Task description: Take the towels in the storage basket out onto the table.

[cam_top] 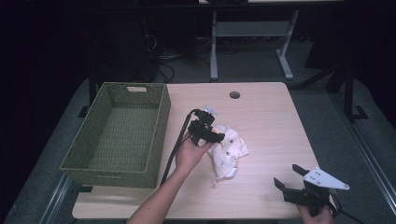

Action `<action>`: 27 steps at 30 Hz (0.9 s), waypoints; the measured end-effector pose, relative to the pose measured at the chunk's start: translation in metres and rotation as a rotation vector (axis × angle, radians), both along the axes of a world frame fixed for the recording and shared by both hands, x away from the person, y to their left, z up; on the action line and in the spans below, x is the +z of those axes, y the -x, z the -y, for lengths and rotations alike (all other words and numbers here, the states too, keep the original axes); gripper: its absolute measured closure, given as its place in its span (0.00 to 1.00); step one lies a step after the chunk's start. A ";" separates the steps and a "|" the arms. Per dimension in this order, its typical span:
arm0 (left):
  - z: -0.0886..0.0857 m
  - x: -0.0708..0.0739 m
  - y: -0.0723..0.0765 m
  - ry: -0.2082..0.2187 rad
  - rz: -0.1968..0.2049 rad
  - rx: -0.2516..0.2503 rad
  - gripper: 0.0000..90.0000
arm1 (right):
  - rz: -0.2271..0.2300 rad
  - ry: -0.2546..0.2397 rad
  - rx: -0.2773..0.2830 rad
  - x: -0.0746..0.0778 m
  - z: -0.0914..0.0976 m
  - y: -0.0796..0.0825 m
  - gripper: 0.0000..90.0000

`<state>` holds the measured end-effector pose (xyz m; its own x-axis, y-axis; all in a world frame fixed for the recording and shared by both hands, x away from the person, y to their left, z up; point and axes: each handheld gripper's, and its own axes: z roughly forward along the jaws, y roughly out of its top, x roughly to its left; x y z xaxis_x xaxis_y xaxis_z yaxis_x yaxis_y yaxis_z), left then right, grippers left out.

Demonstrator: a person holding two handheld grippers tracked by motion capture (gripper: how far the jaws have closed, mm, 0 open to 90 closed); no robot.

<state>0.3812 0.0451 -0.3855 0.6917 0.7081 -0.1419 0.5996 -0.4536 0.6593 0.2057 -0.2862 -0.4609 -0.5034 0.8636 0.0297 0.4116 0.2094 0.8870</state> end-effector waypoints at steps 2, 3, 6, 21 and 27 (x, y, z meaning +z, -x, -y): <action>-0.003 0.000 0.004 0.038 -0.007 -0.008 0.41 | 0.000 0.002 0.001 0.000 0.000 0.000 0.15; -0.004 0.000 0.006 0.038 -0.002 -0.013 0.40 | -0.001 0.002 0.000 0.000 0.000 0.000 0.15; -0.006 -0.002 0.014 0.019 0.025 -0.017 0.38 | -0.001 0.001 -0.001 0.000 0.000 0.000 0.15; -0.023 -0.003 0.038 0.029 0.060 -0.055 0.33 | 0.000 0.007 0.003 -0.001 -0.001 0.000 0.15; -0.029 -0.006 0.047 0.047 0.046 -0.065 0.31 | -0.003 0.007 0.004 -0.001 -0.001 0.000 0.15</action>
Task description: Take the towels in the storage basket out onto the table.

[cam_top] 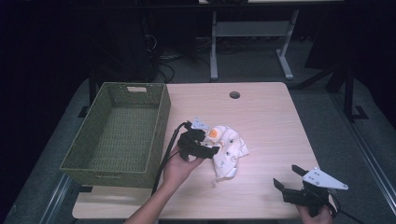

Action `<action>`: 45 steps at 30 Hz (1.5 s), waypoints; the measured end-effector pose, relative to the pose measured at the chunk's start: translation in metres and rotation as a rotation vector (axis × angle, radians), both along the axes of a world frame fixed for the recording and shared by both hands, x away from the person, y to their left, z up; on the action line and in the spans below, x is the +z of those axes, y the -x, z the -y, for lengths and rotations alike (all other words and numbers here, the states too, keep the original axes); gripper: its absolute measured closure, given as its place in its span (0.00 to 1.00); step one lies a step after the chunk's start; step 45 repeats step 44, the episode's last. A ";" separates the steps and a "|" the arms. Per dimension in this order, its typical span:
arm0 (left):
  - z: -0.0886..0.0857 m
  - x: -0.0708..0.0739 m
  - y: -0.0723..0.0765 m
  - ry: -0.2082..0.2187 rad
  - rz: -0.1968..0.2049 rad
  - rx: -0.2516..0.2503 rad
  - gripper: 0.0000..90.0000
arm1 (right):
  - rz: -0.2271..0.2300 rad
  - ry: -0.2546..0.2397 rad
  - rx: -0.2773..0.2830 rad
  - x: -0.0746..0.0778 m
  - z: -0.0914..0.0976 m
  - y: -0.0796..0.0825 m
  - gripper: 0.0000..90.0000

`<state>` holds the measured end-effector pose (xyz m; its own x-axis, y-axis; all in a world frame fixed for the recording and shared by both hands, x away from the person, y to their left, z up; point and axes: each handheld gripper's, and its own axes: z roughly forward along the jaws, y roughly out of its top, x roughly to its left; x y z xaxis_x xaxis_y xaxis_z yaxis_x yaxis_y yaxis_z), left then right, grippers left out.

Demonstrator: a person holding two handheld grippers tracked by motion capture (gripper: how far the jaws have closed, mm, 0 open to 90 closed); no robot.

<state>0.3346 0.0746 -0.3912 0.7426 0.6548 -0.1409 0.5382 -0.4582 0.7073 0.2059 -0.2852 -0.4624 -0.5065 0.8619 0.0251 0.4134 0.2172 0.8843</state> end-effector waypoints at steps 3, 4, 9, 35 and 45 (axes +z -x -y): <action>-0.002 -0.002 0.007 -0.008 0.012 -0.010 0.32 | -0.001 0.001 0.001 0.000 0.000 0.000 0.15; -0.003 -0.003 0.009 -0.007 0.010 -0.015 0.32 | 0.000 0.002 0.002 0.000 -0.001 0.000 0.15; -0.009 -0.008 0.020 0.002 0.017 -0.028 0.32 | -0.005 0.004 0.001 0.000 -0.001 0.000 0.15; -0.053 -0.030 0.068 0.018 0.029 -0.026 0.31 | -0.021 0.013 0.004 -0.003 -0.006 0.000 0.15; -0.051 -0.032 0.072 0.097 -0.004 -0.066 0.28 | 0.000 0.000 0.002 -0.003 -0.008 0.007 0.15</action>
